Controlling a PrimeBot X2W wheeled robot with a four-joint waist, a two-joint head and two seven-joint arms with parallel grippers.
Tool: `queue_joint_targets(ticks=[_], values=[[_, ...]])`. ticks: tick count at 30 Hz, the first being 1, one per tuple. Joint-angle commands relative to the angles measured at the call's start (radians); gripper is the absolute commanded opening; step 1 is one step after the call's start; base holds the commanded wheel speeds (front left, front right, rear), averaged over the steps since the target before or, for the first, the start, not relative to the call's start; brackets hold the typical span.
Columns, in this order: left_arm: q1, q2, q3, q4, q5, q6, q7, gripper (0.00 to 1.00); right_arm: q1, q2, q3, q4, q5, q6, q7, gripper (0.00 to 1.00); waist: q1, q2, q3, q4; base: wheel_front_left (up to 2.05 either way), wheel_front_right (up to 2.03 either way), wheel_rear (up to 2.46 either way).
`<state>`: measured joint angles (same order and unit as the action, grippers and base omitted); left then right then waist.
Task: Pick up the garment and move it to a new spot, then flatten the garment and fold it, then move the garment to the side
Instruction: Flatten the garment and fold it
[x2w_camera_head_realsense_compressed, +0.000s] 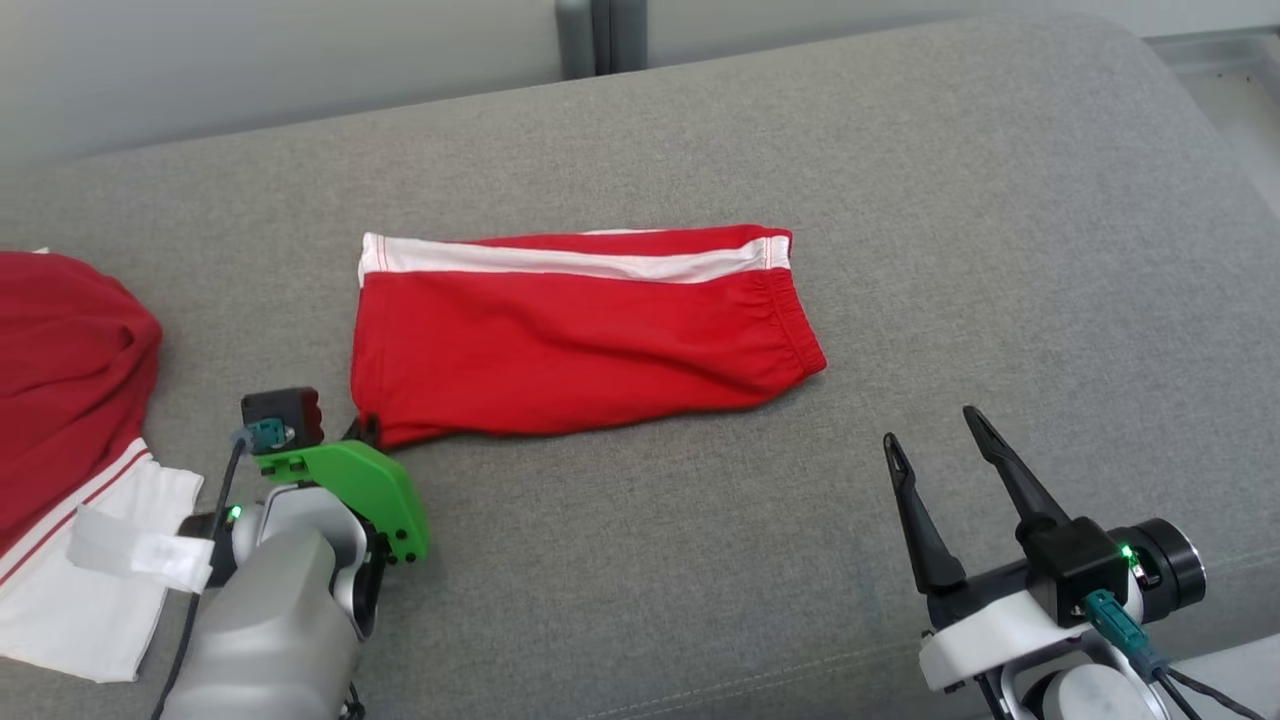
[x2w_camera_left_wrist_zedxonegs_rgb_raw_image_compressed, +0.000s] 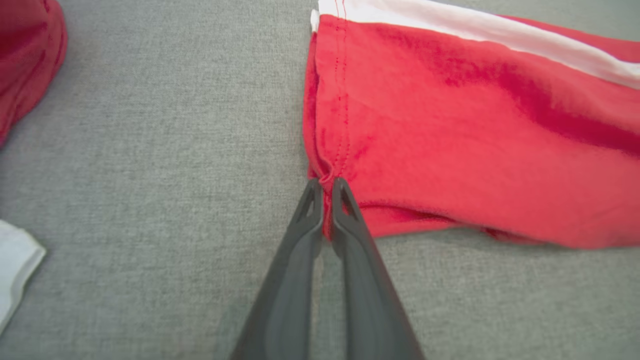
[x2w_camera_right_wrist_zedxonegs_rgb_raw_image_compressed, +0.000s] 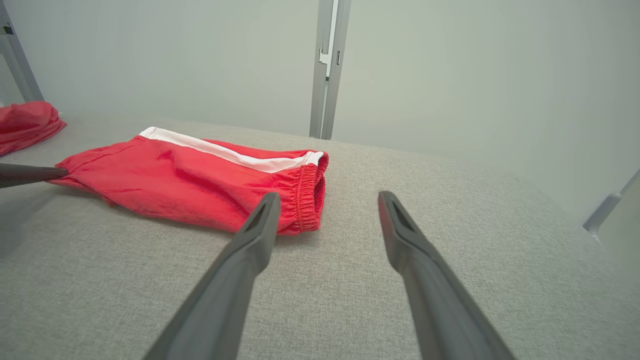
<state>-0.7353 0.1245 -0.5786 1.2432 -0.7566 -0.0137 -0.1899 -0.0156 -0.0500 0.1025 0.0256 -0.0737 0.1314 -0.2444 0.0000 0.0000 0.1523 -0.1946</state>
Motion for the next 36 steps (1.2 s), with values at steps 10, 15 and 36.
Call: queue_joint_targets(ticks=[10, 15, 36], values=[[0.094, -0.024, -0.005, 0.001, -0.020, -0.010, -0.034, 1.00, 0.051, -0.001, 0.013, 0.009, 0.000, -0.002, 0.029, 1.00, 0.0000, 0.0000, -0.094, 0.067, 0.00, 0.00, 0.00], [0.112, -0.024, 0.007, -0.044, -0.024, -0.020, -0.064, 1.00, 0.053, -0.001, 0.008, 0.007, 0.010, -0.002, 0.039, 1.00, 0.0000, 0.0000, -0.103, 0.081, 0.00, 0.00, 0.00], [0.706, 0.047, 0.346, -1.018, 0.347, 0.092, -0.075, 1.00, 0.060, -0.001, -0.116, 0.108, 0.141, -0.002, 0.100, 1.00, 0.0000, 0.0000, -0.203, 0.207, 0.00, 0.00, 0.00]])
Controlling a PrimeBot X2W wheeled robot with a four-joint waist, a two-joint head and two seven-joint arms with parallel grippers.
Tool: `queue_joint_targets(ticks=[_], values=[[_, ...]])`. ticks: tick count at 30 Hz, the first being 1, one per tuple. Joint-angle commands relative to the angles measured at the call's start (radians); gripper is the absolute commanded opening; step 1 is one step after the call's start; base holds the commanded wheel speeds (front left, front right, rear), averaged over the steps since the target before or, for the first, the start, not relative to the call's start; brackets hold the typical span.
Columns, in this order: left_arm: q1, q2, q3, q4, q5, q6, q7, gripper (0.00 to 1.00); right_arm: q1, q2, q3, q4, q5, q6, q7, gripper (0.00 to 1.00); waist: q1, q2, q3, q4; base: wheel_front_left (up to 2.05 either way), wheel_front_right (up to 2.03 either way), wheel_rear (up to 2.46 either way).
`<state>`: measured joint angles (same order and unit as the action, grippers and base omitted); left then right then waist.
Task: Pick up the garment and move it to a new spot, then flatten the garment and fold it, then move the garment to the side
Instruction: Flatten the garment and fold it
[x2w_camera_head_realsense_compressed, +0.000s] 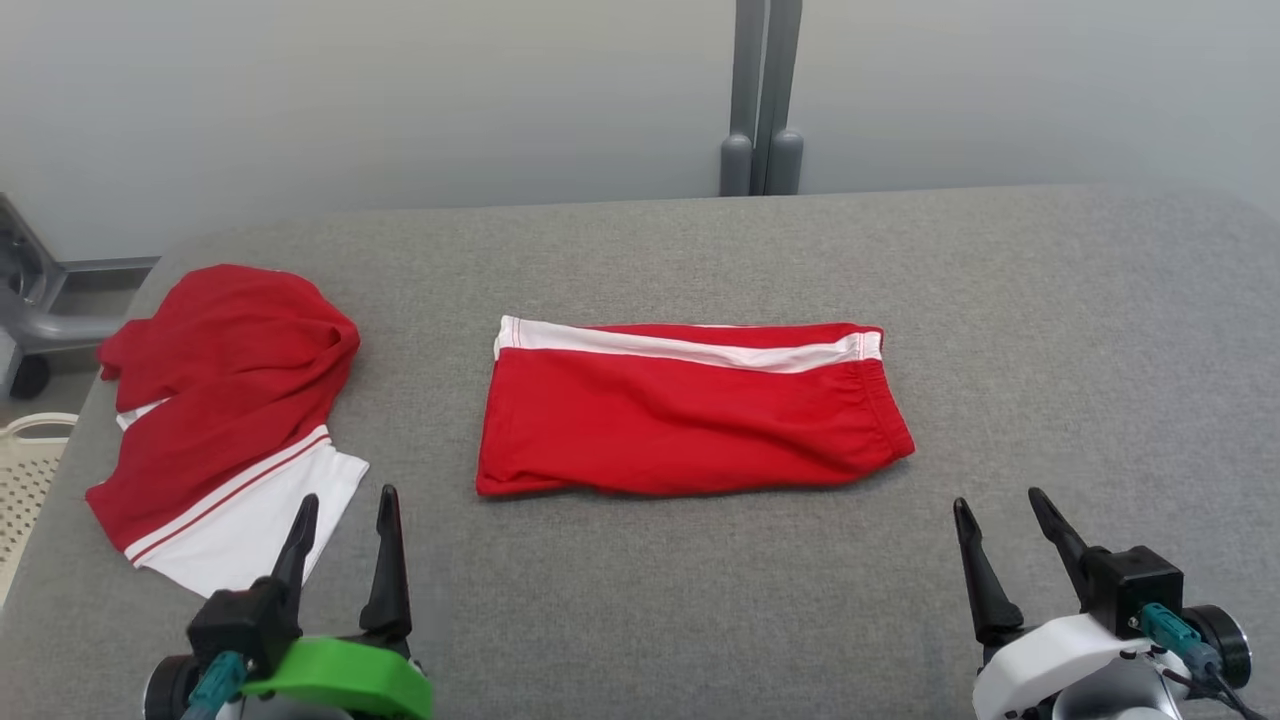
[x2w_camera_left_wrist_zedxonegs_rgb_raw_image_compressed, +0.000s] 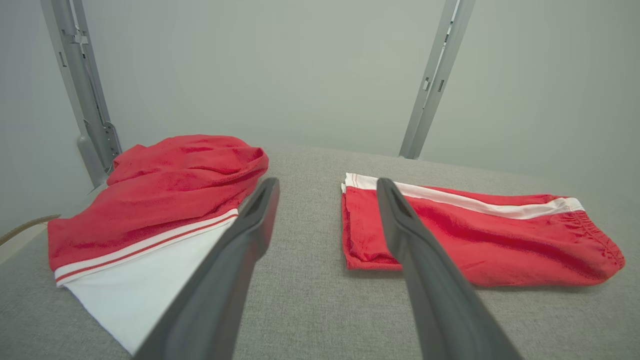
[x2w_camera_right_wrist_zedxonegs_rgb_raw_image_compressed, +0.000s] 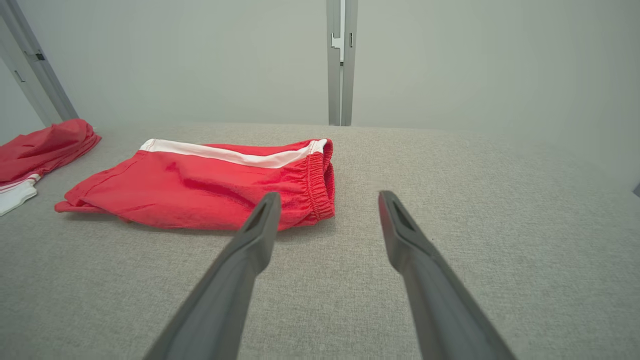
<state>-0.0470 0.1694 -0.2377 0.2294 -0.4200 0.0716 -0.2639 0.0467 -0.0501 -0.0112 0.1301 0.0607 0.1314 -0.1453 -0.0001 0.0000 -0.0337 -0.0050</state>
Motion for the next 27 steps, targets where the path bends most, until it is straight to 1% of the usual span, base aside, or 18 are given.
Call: queue_joint_targets(ticks=[1, 4, 7, 11, 15, 18, 23, 27], values=[[0.040, -0.001, 0.017, -0.028, 0.018, 0.006, -0.001, 1.00, -0.003, -0.001, -0.003, 0.011, 0.009, -0.002, 0.002, 1.00, 0.0001, 0.0000, -0.022, 0.022, 0.00, 0.00, 0.00], [0.106, -0.014, 0.056, -0.097, 0.042, 0.006, -0.001, 1.00, 0.000, -0.001, -0.003, 0.032, 0.020, -0.002, 0.010, 1.00, 0.0001, 0.0000, -0.035, 0.034, 0.00, 0.00, 0.00], [0.164, -0.014, 0.077, -0.134, 0.063, -0.013, -0.001, 1.00, 0.006, -0.001, -0.002, 0.048, 0.029, -0.002, 0.017, 1.00, 0.0001, 0.0000, -0.043, 0.045, 0.00, 0.00, 0.00], [0.211, -0.009, 0.103, -0.123, 0.081, -0.034, -0.001, 1.00, 0.007, -0.001, -0.003, 0.062, 0.019, -0.002, 0.019, 1.00, 0.0001, 0.0000, -0.051, 0.049, 0.00, 0.00, 0.00], [0.239, -0.001, 0.114, -0.098, 0.096, -0.037, -0.001, 1.00, 0.005, -0.001, -0.015, 0.073, 0.014, -0.002, 0.013, 1.00, 0.0001, 0.0000, -0.055, 0.048, 0.00, 0.00, 0.00], [0.255, 0.007, 0.103, -0.064, 0.101, -0.044, 0.003, 1.00, 0.010, -0.001, -0.029, 0.082, 0.015, -0.002, 0.009, 1.00, 0.0001, 0.0000, -0.058, 0.048, 0.00, 0.00, 0.00], [0.257, 0.016, 0.097, -0.035, 0.097, -0.045, 0.013, 1.00, 0.019, -0.001, -0.045, 0.091, 0.022, -0.002, 0.003, 1.00, 0.0001, 0.0000, -0.061, 0.048, 0.00, 0.00, 0.00], [0.246, 0.010, 0.095, -0.034, 0.088, -0.039, 0.019, 1.00, 0.024, -0.001, -0.043, 0.094, 0.022, -0.002, 0.003, 1.00, 0.0001, 0.0000, -0.061, 0.044, 0.00, 0.00, 0.00]])
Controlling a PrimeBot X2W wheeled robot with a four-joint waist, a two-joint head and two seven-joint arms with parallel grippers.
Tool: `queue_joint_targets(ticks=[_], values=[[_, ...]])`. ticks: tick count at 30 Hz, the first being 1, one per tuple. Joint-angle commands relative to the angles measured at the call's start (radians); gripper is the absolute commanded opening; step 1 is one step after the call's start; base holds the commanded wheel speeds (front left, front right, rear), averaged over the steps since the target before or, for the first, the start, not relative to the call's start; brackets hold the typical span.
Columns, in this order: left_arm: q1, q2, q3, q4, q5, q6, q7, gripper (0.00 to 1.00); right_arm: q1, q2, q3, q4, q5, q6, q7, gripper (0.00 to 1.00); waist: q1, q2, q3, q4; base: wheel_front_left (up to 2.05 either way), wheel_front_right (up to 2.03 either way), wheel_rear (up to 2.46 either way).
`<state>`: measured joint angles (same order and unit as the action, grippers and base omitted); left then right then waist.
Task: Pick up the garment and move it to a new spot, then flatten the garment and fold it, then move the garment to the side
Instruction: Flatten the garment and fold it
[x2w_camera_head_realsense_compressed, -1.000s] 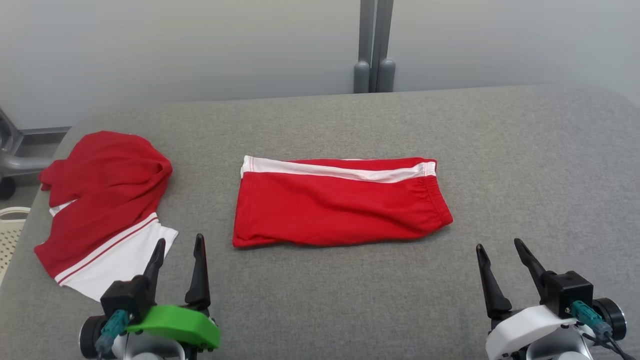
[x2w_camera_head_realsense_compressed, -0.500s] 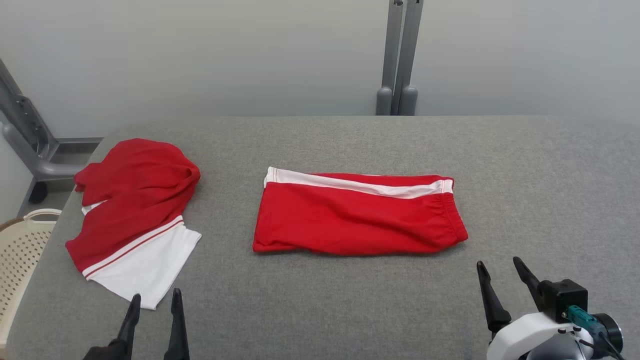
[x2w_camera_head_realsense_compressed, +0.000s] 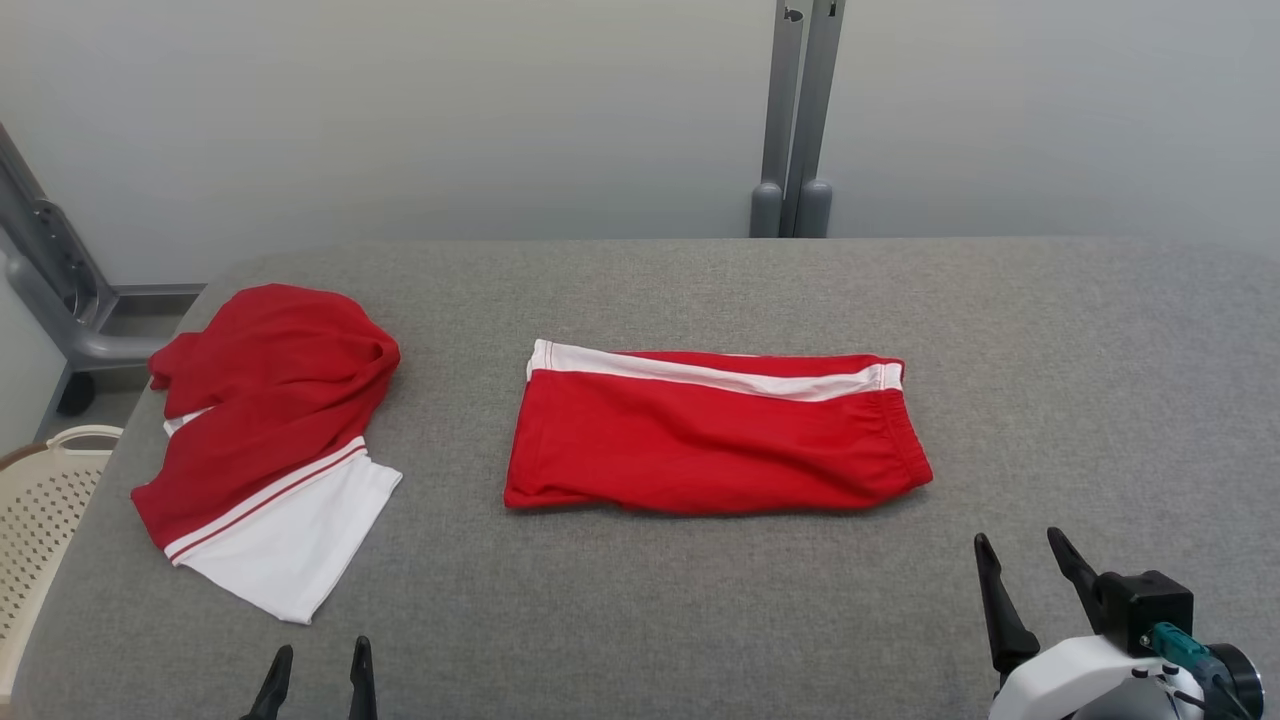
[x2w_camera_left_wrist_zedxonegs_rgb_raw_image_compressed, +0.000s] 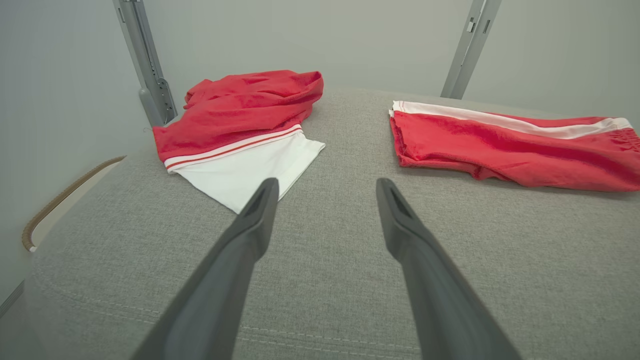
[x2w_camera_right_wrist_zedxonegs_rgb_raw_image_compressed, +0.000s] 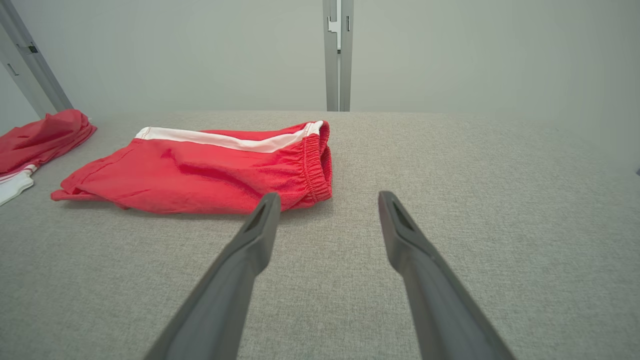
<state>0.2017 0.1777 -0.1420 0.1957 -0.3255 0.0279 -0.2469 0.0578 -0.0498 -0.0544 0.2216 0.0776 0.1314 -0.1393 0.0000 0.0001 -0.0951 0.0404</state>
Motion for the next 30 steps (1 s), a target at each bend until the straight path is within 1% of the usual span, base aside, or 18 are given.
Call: queue_joint_targets(ticks=[1, 12, 15, 17, 19, 21, 23, 24, 25, 26, 27, 28, 30], values=[[-0.004, 0.000, -0.001, 0.000, -0.011, 0.005, 0.005, 1.00, 0.012, -0.001, 0.002, 0.002, 0.003, -0.002, -0.002, 1.00, 0.0000, -0.0001, 0.000, -0.003, 0.00, 0.00, 0.00], [-0.018, 0.005, -0.008, 0.010, -0.019, 0.007, 0.011, 1.00, -0.017, -0.002, 0.016, -0.008, -0.007, -0.002, 0.019, 1.00, 0.0000, -0.0001, 0.008, -0.007, 0.00, 0.00, 0.00], [-0.021, 0.005, -0.010, 0.008, -0.022, 0.010, 0.011, 1.00, -0.053, -0.002, 0.008, -0.008, 0.006, -0.002, 0.055, 1.00, 0.0000, -0.0001, 0.013, -0.010, 0.00, 0.00, 0.00], [-0.023, 0.005, -0.013, 0.003, -0.022, 0.010, 0.015, 1.00, -0.095, -0.002, -0.001, 0.000, 0.007, -0.002, 0.111, 1.00, 0.0000, -0.0001, 0.018, -0.011, 0.00, 0.00, 0.00], [-0.026, 0.008, -0.014, -0.001, -0.022, 0.012, 0.017, 1.00, -0.149, -0.002, -0.014, 0.017, 0.016, -0.002, 0.197, 1.00, 0.0000, -0.0001, 0.025, -0.013, 0.00, 0.00, 0.00], [-0.031, 0.010, -0.020, -0.004, -0.019, 0.009, 0.018, 1.00, -0.209, -0.001, -0.027, 0.041, 0.010, -0.002, 0.301, 1.00, 0.0000, -0.0001, 0.033, -0.011, 0.00, 0.00, 0.00], [-0.037, 0.011, -0.028, -0.004, -0.012, 0.006, 0.018, 1.00, -0.278, -0.002, -0.056, 0.071, 0.029, -0.002, 0.400, 1.00, 0.0000, -0.0001, 0.041, -0.005, 0.00, 0.00, 0.00], [-0.042, 0.008, -0.037, -0.009, -0.006, 0.006, 0.020, 1.00, -0.339, -0.001, -0.077, 0.104, 0.036, -0.001, 0.486, 1.00, 0.0000, -0.0001, 0.050, 0.004, 0.00, 0.00, 0.00], [-0.042, 0.008, -0.037, -0.009, -0.006, 0.006, 0.020, 1.00, -0.339, -0.001, -0.077, 0.104, 0.036, -0.001, 0.486, 1.00, 0.0000, -0.0001, 0.050, 0.004, 0.00, 0.00, 0.00], [-0.046, 0.007, -0.039, -0.010, -0.004, 0.005, 0.020, 1.00, -0.369, 0.000, -0.091, 0.124, 0.036, -0.001, 0.523, 1.00, 0.0000, -0.0001, 0.055, 0.009, 0.00, 0.00, 0.00], [-0.054, 0.004, -0.050, -0.013, -0.002, 0.001, 0.019, 1.00, -0.420, -0.001, -0.116, 0.166, 0.020, -0.001, 0.587, 1.00, 0.0000, -0.0001, 0.065, 0.021, 0.00, 0.00, 0.00], [-0.054, 0.004, -0.050, -0.013, -0.002, 0.001, 0.019, 1.00, -0.420, -0.001, -0.116, 0.166, 0.020, -0.001, 0.587, 1.00, 0.0000, -0.0001, 0.065, 0.021, 0.00, 0.00, 0.00], [-0.061, 0.006, -0.061, -0.011, 0.004, -0.002, 0.017, 1.00, -0.464, -0.002, -0.144, 0.207, 0.003, -0.001, 0.636, 1.00, 0.0000, -0.0001, 0.075, 0.037, 0.00, 0.00, 0.00]])
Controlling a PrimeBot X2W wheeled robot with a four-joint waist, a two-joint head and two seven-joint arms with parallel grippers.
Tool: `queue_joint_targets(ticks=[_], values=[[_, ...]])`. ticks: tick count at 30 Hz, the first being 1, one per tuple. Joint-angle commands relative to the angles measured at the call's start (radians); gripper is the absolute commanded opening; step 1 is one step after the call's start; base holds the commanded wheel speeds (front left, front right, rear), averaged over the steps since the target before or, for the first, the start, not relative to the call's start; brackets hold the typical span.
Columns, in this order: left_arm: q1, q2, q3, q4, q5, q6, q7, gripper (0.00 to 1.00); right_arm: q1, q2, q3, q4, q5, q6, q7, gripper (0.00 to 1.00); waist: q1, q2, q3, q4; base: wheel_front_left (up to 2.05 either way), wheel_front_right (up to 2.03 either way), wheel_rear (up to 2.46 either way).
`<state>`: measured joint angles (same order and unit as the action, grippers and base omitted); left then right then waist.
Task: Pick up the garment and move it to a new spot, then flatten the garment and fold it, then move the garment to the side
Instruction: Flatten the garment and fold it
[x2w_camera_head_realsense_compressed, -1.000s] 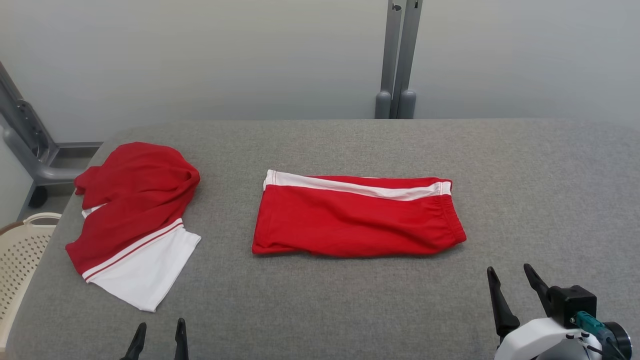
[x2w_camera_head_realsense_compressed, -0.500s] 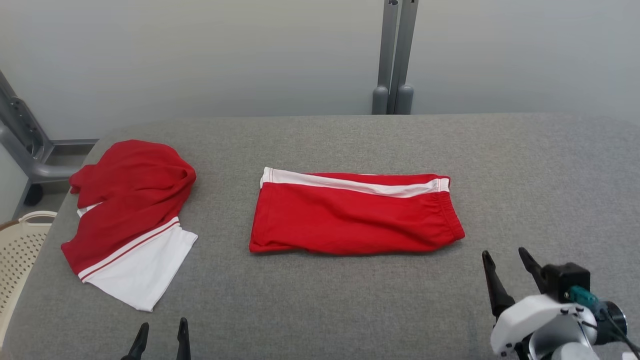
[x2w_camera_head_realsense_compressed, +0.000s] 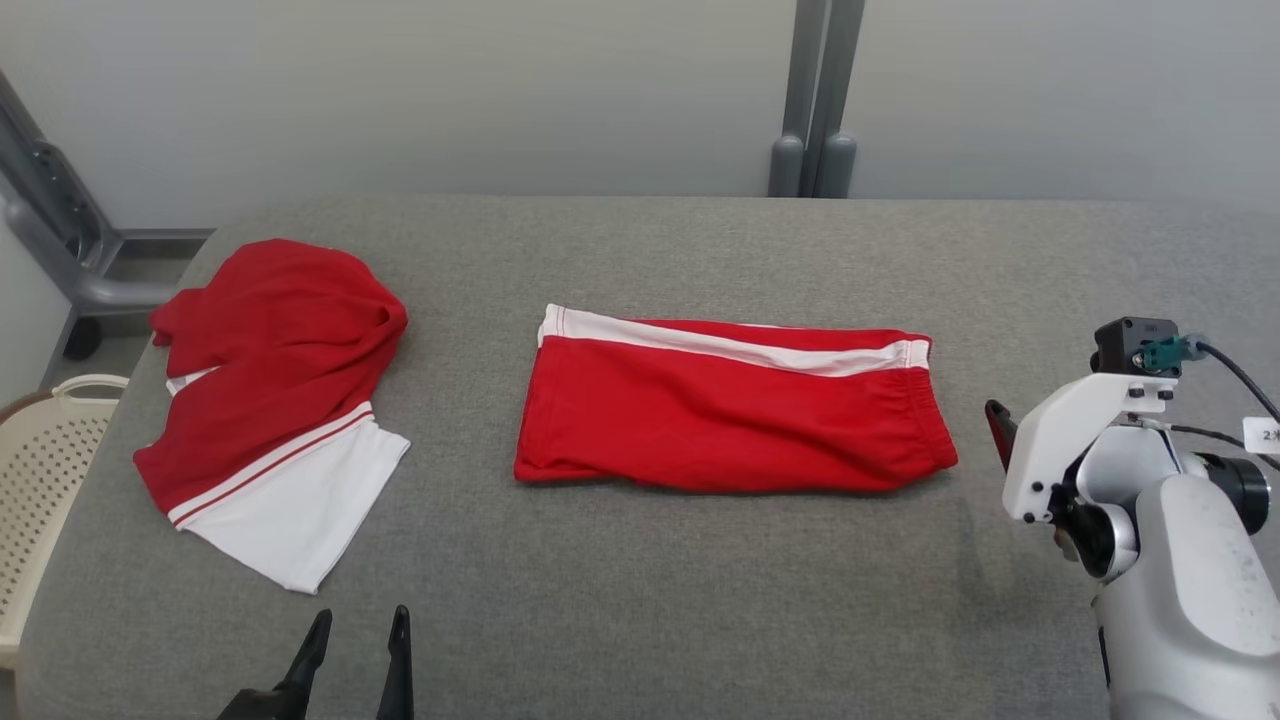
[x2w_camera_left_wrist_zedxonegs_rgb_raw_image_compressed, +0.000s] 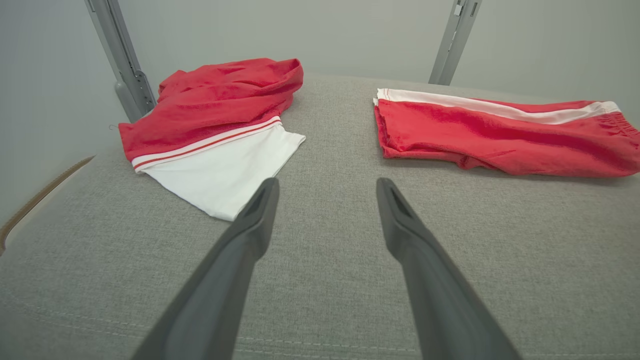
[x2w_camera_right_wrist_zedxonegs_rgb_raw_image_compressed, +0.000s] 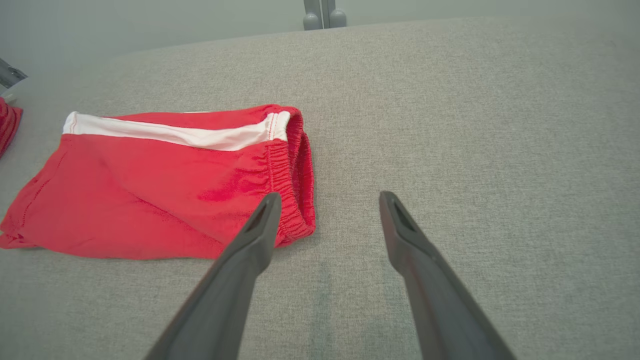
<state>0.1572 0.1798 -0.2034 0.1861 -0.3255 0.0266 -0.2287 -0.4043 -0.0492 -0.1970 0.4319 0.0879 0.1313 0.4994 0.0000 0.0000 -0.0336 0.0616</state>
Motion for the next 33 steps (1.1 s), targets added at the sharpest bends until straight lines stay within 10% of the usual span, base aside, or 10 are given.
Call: queue_joint_targets(ticks=[1, 33], values=[[-0.022, 0.004, -0.003, -0.002, 0.007, -0.001, -0.003, 1.00, -0.022, -0.002, -0.010, 0.015, -0.026, -0.001, 0.014, 1.00, 0.0000, 0.0000, 0.020, 0.027, 0.00, 0.00, 0.00], [-0.162, -0.026, -0.062, 0.072, 0.014, -0.038, -0.030, 1.00, -0.341, -0.003, -0.353, 0.439, -0.289, -0.001, 0.029, 1.00, 0.0000, 0.0000, 0.190, 0.164, 0.00, 0.00, 0.00]])
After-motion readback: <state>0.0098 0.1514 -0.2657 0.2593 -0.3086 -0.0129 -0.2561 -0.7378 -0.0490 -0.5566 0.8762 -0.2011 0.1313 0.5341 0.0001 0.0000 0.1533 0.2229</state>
